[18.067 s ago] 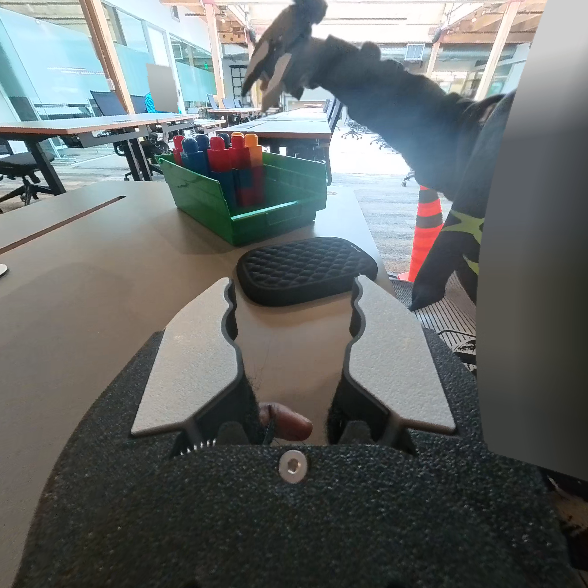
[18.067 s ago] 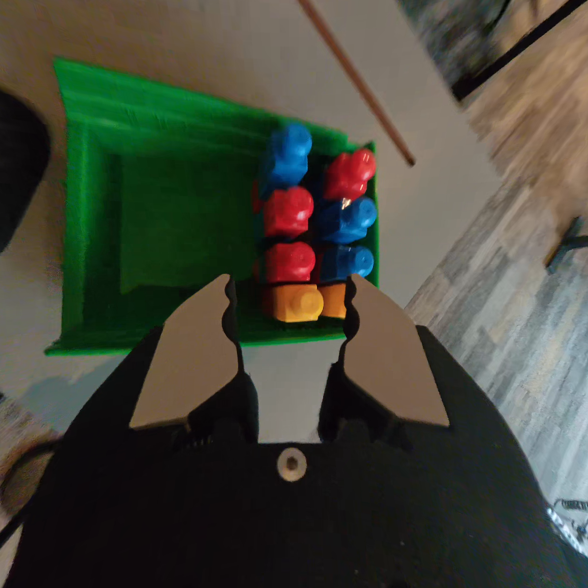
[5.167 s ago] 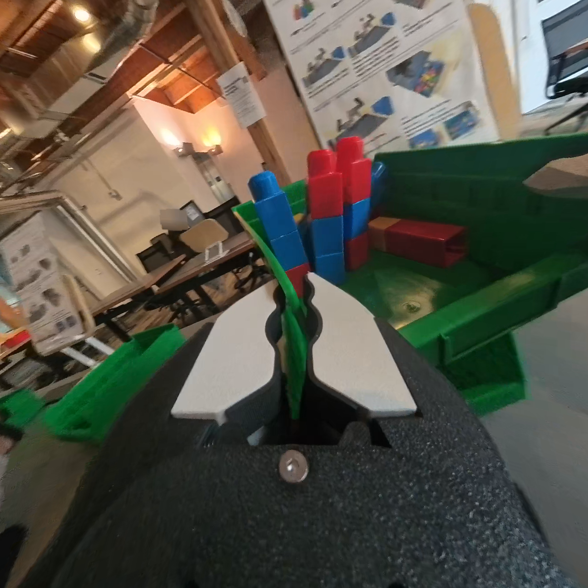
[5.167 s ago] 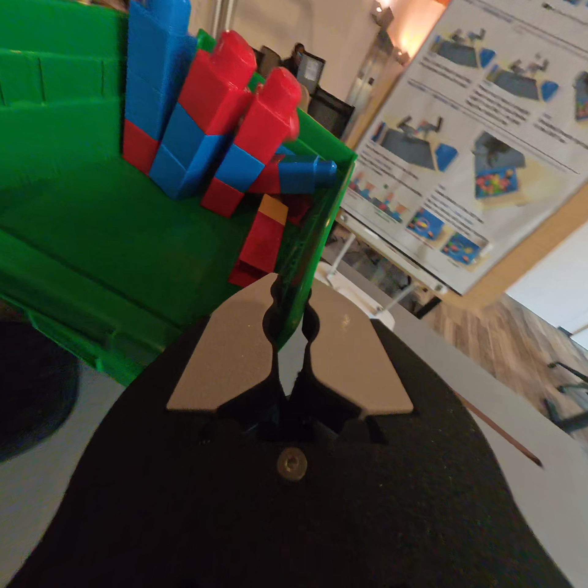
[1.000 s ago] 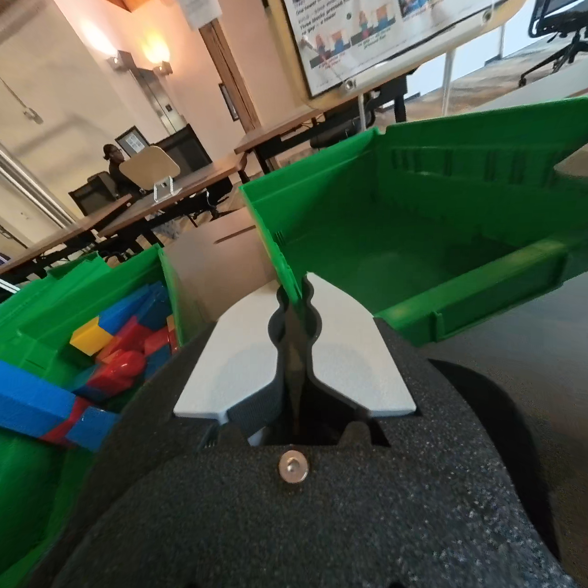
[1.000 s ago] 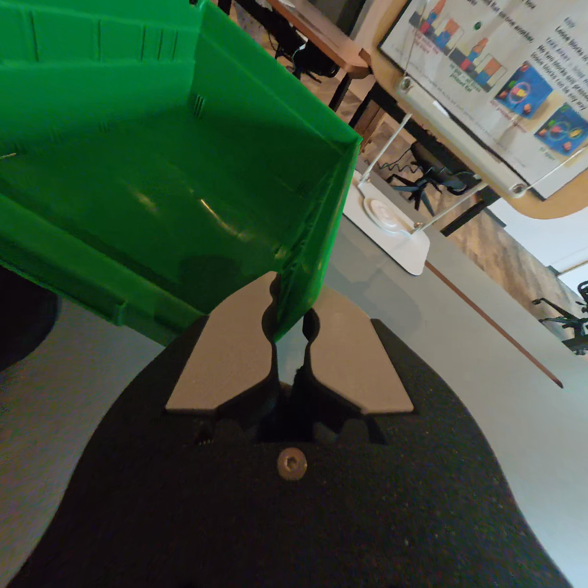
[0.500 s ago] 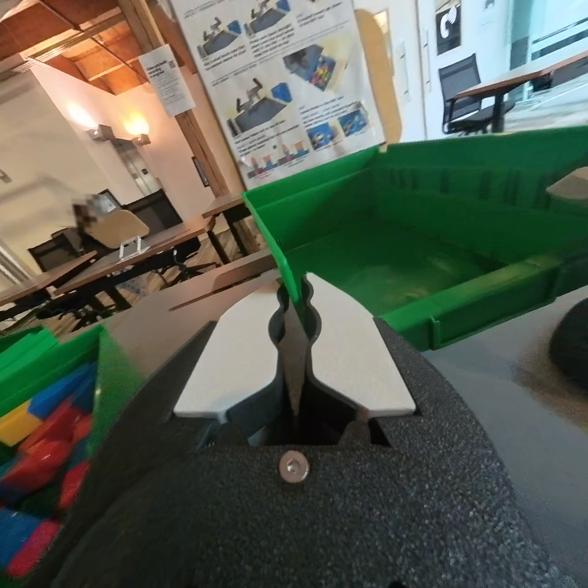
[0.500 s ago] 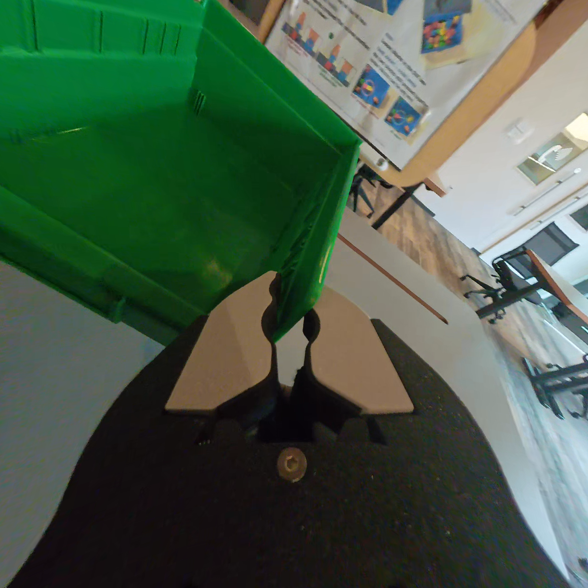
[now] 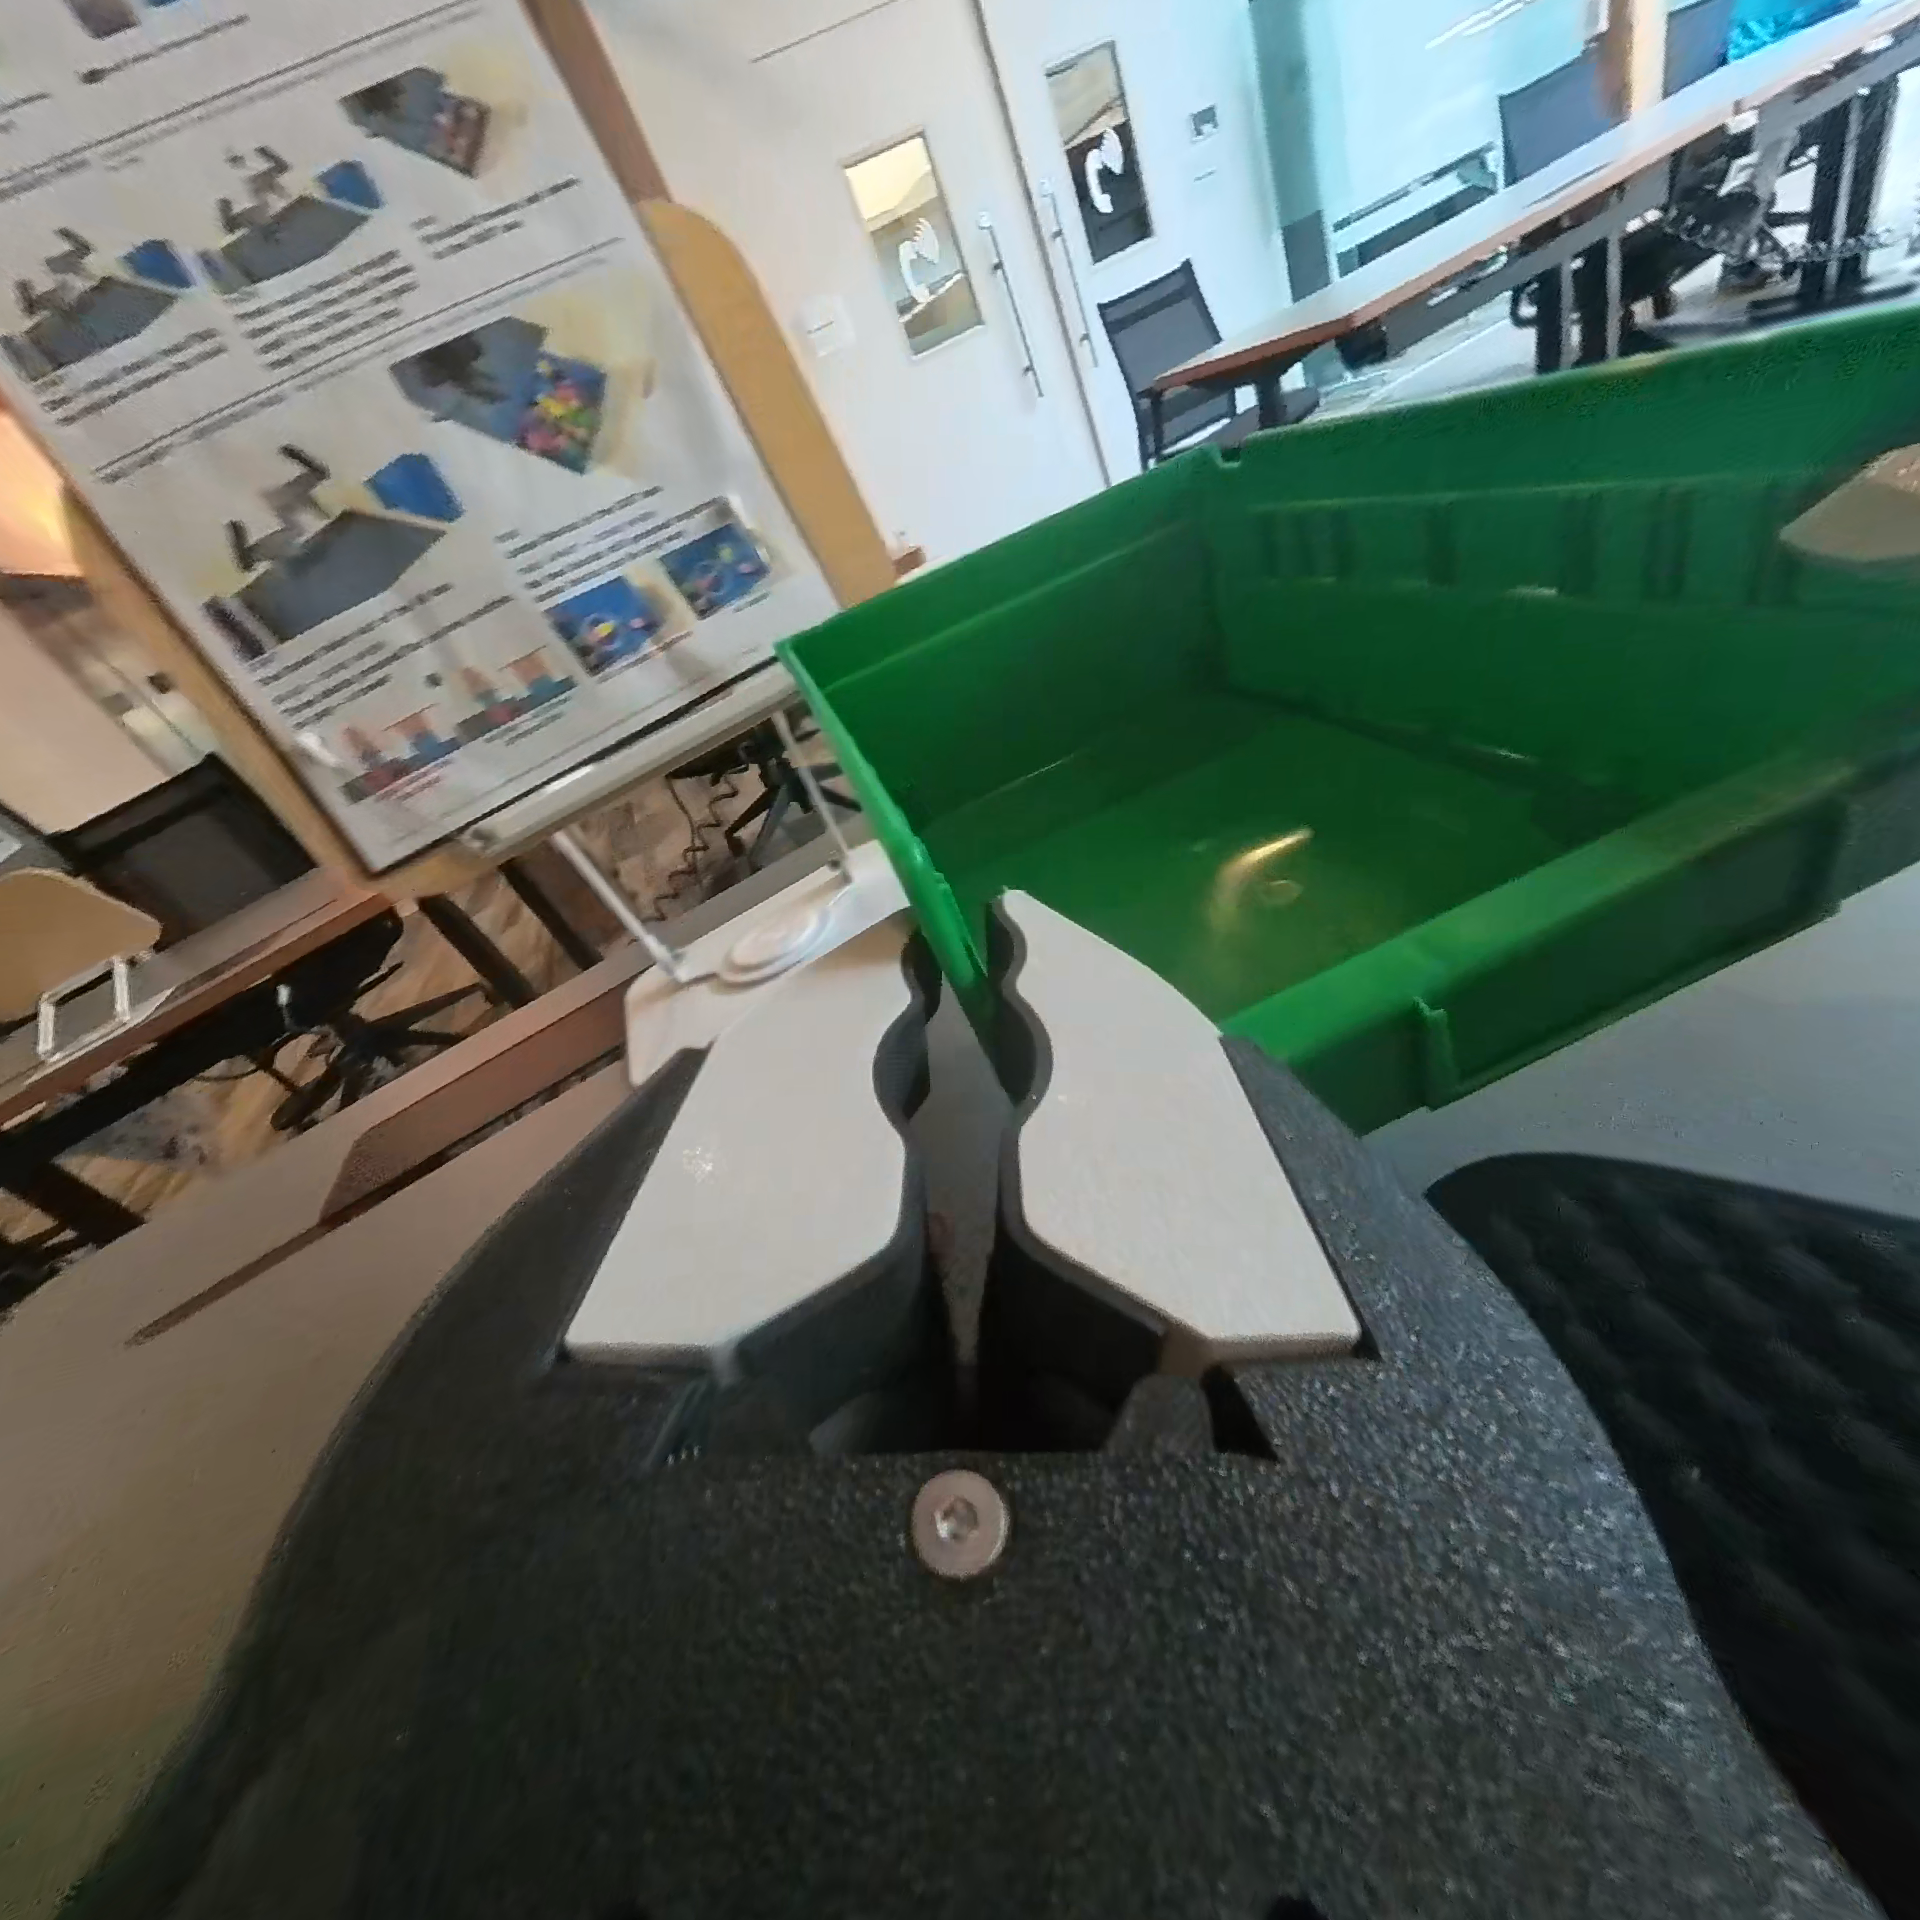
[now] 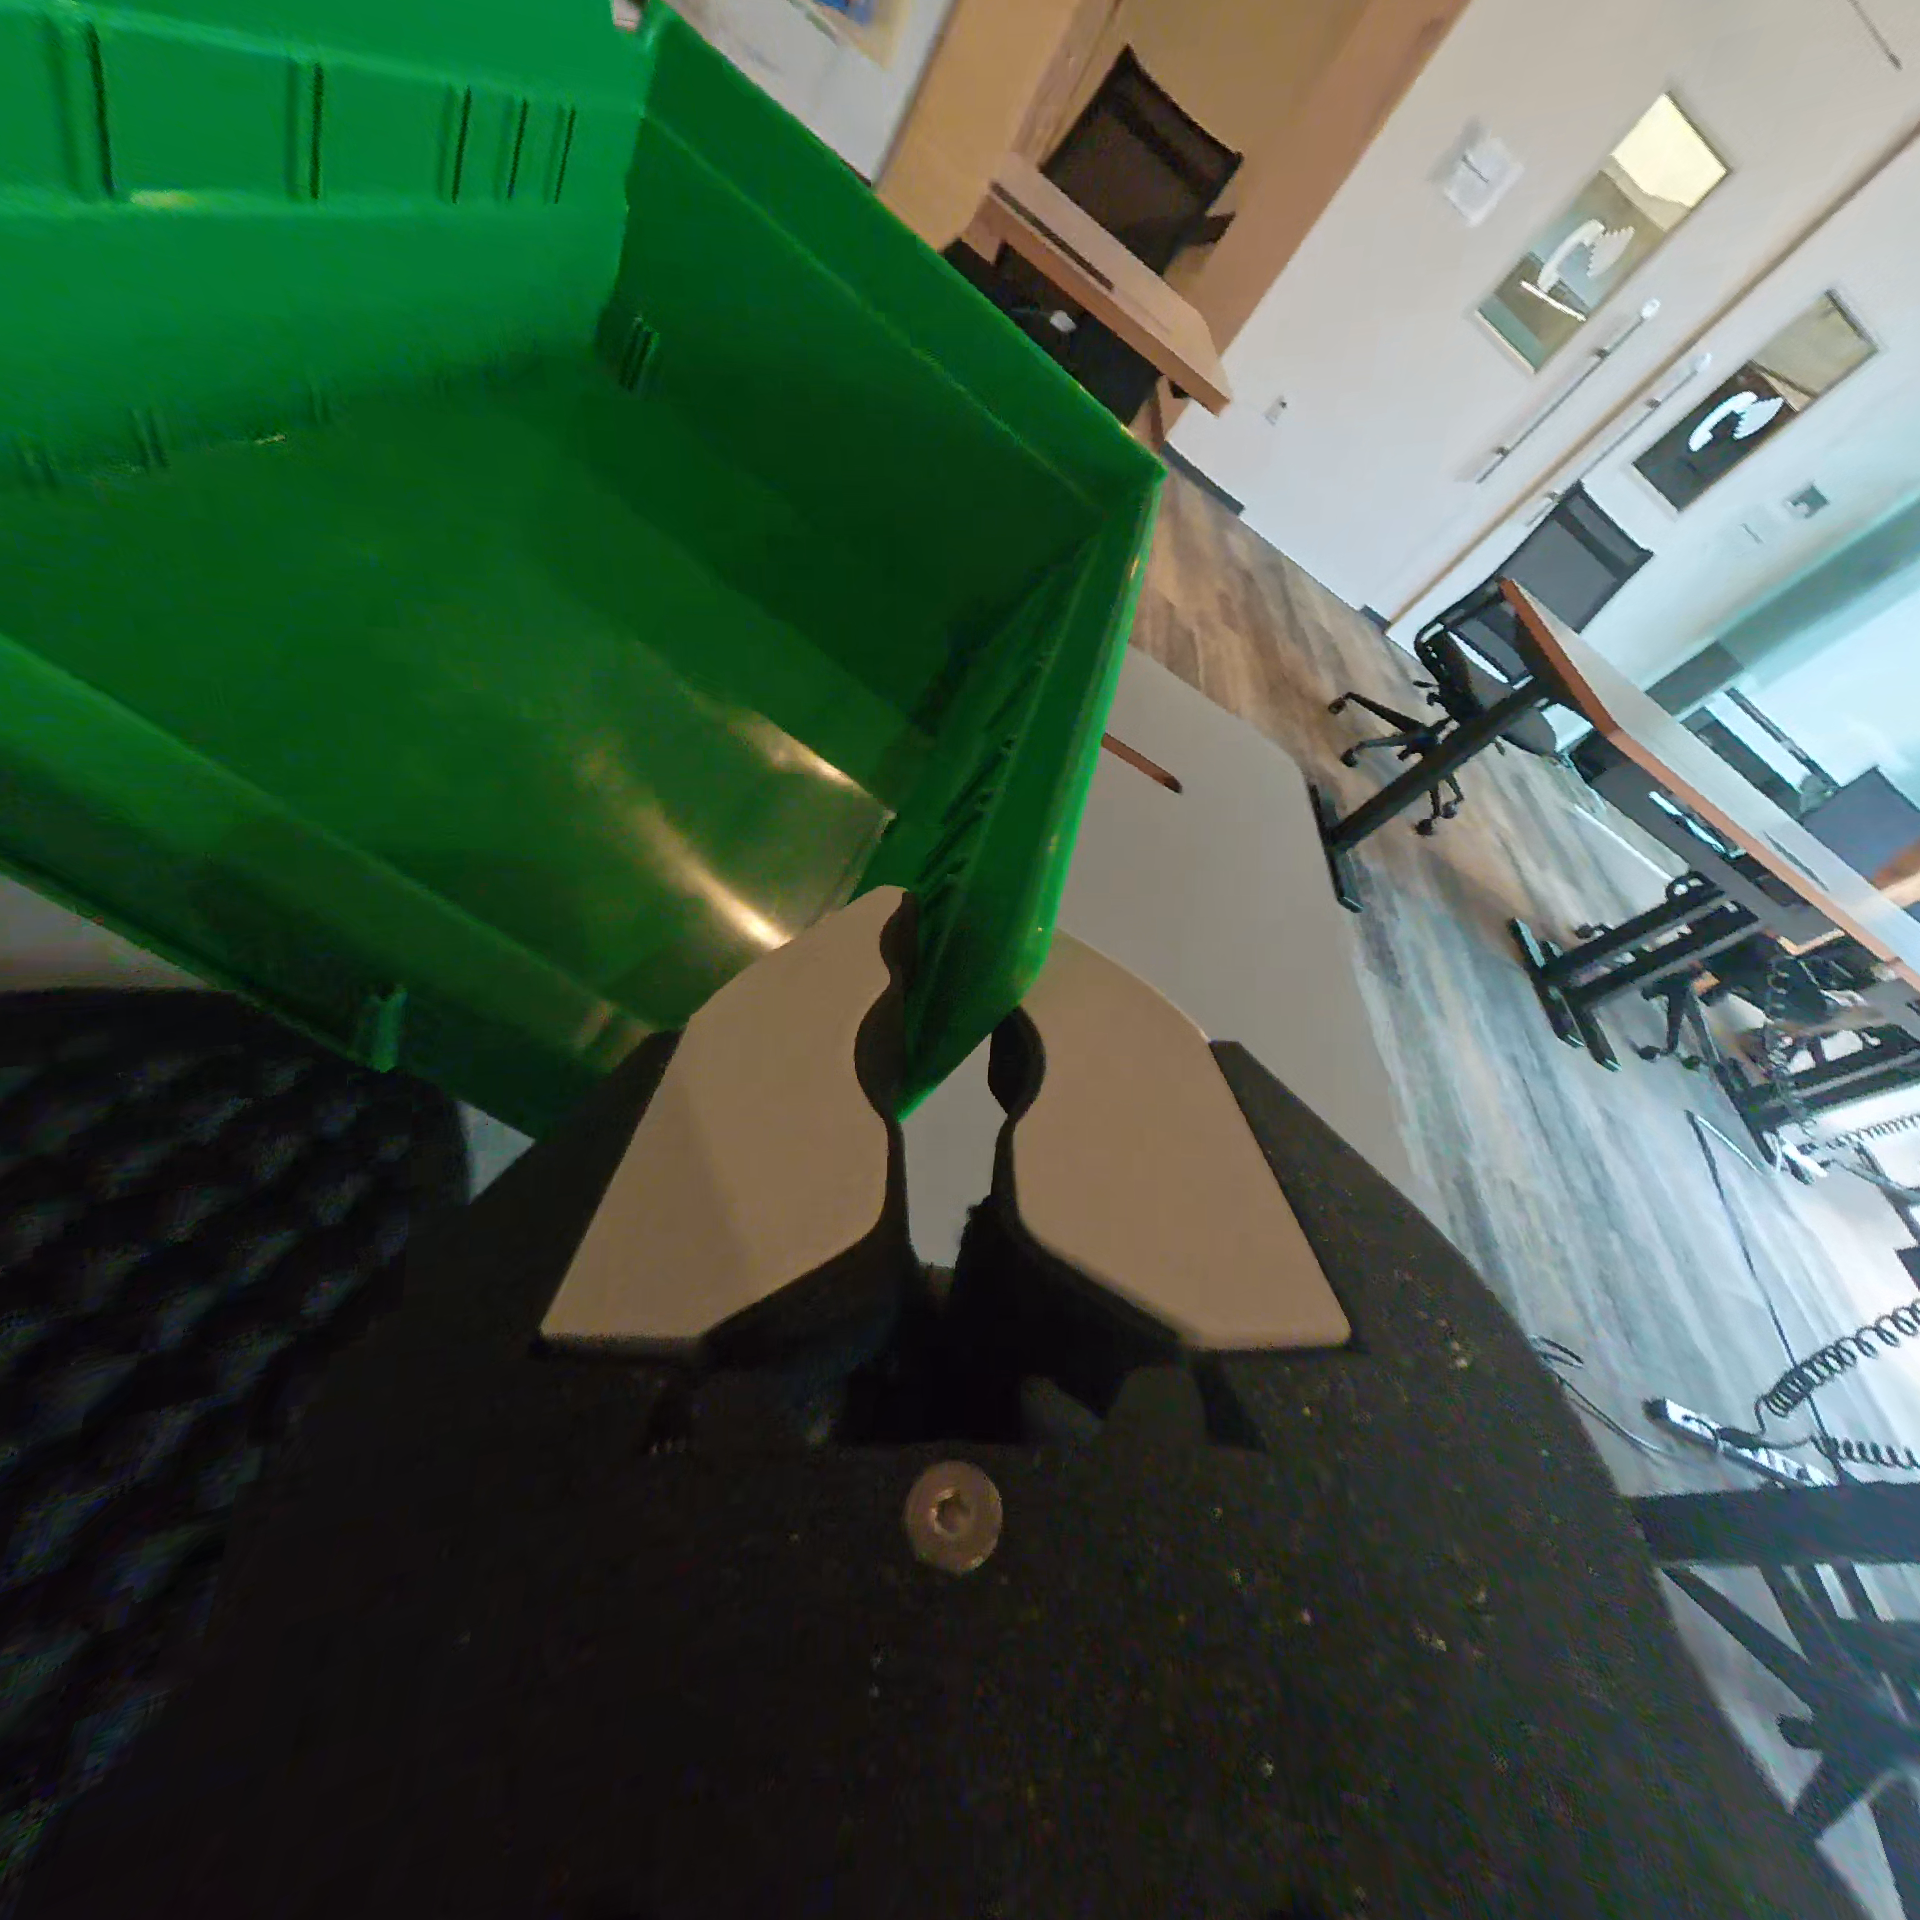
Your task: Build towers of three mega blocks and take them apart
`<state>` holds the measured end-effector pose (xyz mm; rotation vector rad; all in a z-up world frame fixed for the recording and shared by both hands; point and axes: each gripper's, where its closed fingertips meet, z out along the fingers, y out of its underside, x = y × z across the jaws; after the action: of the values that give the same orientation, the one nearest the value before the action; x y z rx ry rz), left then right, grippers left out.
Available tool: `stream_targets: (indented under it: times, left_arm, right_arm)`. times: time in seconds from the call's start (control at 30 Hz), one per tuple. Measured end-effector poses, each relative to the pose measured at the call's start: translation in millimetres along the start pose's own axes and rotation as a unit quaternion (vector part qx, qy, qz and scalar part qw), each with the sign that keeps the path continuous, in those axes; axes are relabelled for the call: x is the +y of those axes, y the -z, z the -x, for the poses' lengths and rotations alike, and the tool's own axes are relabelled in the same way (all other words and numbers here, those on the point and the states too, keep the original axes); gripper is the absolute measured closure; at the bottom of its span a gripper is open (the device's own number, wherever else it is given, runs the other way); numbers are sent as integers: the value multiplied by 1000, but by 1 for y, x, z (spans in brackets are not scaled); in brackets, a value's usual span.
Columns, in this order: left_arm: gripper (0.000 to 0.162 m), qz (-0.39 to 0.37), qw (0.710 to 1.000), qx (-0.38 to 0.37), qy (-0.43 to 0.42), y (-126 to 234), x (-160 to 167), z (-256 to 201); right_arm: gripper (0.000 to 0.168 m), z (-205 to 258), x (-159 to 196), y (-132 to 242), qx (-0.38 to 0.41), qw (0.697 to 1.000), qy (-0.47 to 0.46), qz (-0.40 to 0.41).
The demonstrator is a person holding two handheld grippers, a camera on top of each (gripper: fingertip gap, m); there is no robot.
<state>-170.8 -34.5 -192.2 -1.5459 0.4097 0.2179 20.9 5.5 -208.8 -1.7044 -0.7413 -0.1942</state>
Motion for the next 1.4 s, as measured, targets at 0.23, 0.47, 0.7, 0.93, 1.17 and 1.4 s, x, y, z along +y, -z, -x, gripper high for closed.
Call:
stream_targets:
  times: [0.23, 0.47, 0.7, 0.93, 1.17, 1.4]
  left_arm:
    - [153, 1, 999, 38, -20, -35, -10, -52]
    - [152, 24, 995, 86, -36, -77, -1, -97]
    - [151, 30, 994, 102, -40, -102, -3, -132]
    - [148, 35, 992, 114, -38, -121, -5, -162]
    - [147, 45, 991, 117, -48, -138, -5, -183]
    - [144, 45, 988, 131, -67, -141, -10, -210]
  right_arm:
    - [159, -49, 33, -5, 27, 999, 6, 19]
    - [158, -85, 67, -21, 44, 998, 25, 43]
    - [159, -116, 93, -37, 41, 998, 23, 39]
    - [160, -149, 101, -52, 34, 998, 51, 25]
    - [160, -166, 121, -72, 20, 999, 40, 4]
    - [160, -184, 144, -72, 13, 1000, 21, -10]
